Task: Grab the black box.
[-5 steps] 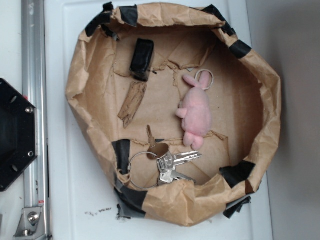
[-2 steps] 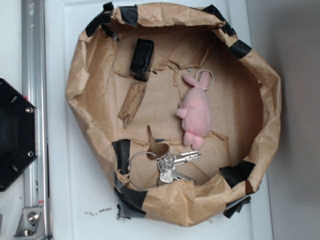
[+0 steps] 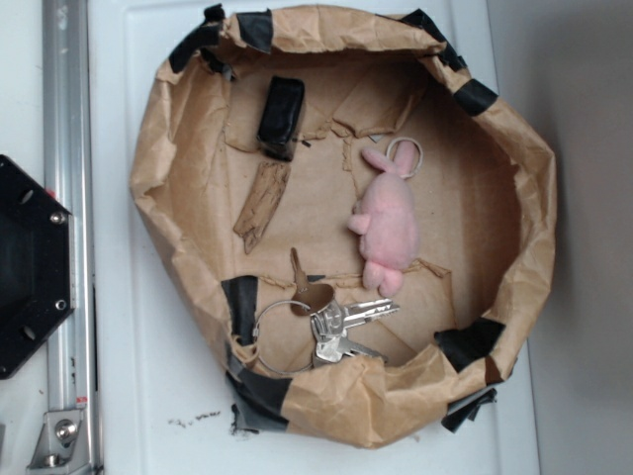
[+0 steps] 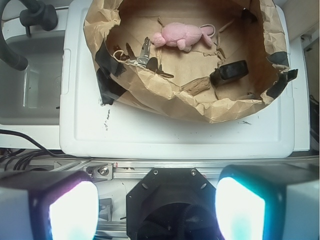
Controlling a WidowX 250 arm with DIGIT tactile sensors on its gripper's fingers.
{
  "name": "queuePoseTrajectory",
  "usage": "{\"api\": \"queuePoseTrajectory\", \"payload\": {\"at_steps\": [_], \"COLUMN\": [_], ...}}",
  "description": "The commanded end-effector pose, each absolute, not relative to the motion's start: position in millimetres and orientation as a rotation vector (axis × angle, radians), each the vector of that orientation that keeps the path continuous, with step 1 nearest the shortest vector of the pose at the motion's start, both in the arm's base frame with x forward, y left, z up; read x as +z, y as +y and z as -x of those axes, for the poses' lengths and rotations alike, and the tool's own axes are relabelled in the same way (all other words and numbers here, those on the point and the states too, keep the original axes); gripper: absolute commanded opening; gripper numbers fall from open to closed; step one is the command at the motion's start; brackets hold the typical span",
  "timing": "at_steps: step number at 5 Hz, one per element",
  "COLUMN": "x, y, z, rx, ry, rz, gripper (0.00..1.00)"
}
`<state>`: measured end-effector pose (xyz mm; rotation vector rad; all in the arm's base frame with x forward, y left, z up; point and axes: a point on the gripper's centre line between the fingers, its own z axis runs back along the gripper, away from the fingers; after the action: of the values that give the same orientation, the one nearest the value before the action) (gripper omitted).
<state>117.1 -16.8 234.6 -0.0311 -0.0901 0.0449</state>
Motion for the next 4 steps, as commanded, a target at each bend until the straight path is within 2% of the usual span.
{"api": "queuePoseTrajectory", "payload": {"at_steps": [1,2,3,4], "x": [197.5,169.5,160.9,148.7], "y": [-2.4,11.7,36.7,56.0], "z": [-208.8,-230.0,-231.9,-225.8], "rx": [0.387,0.58,0.826,1.073], "ry": [-0.043,-0.092,-0.219,-0.217], "rz": [0.022,0.05,-0.027,-0.076], "gripper": [1.0,1.0,1.0,1.0]}}
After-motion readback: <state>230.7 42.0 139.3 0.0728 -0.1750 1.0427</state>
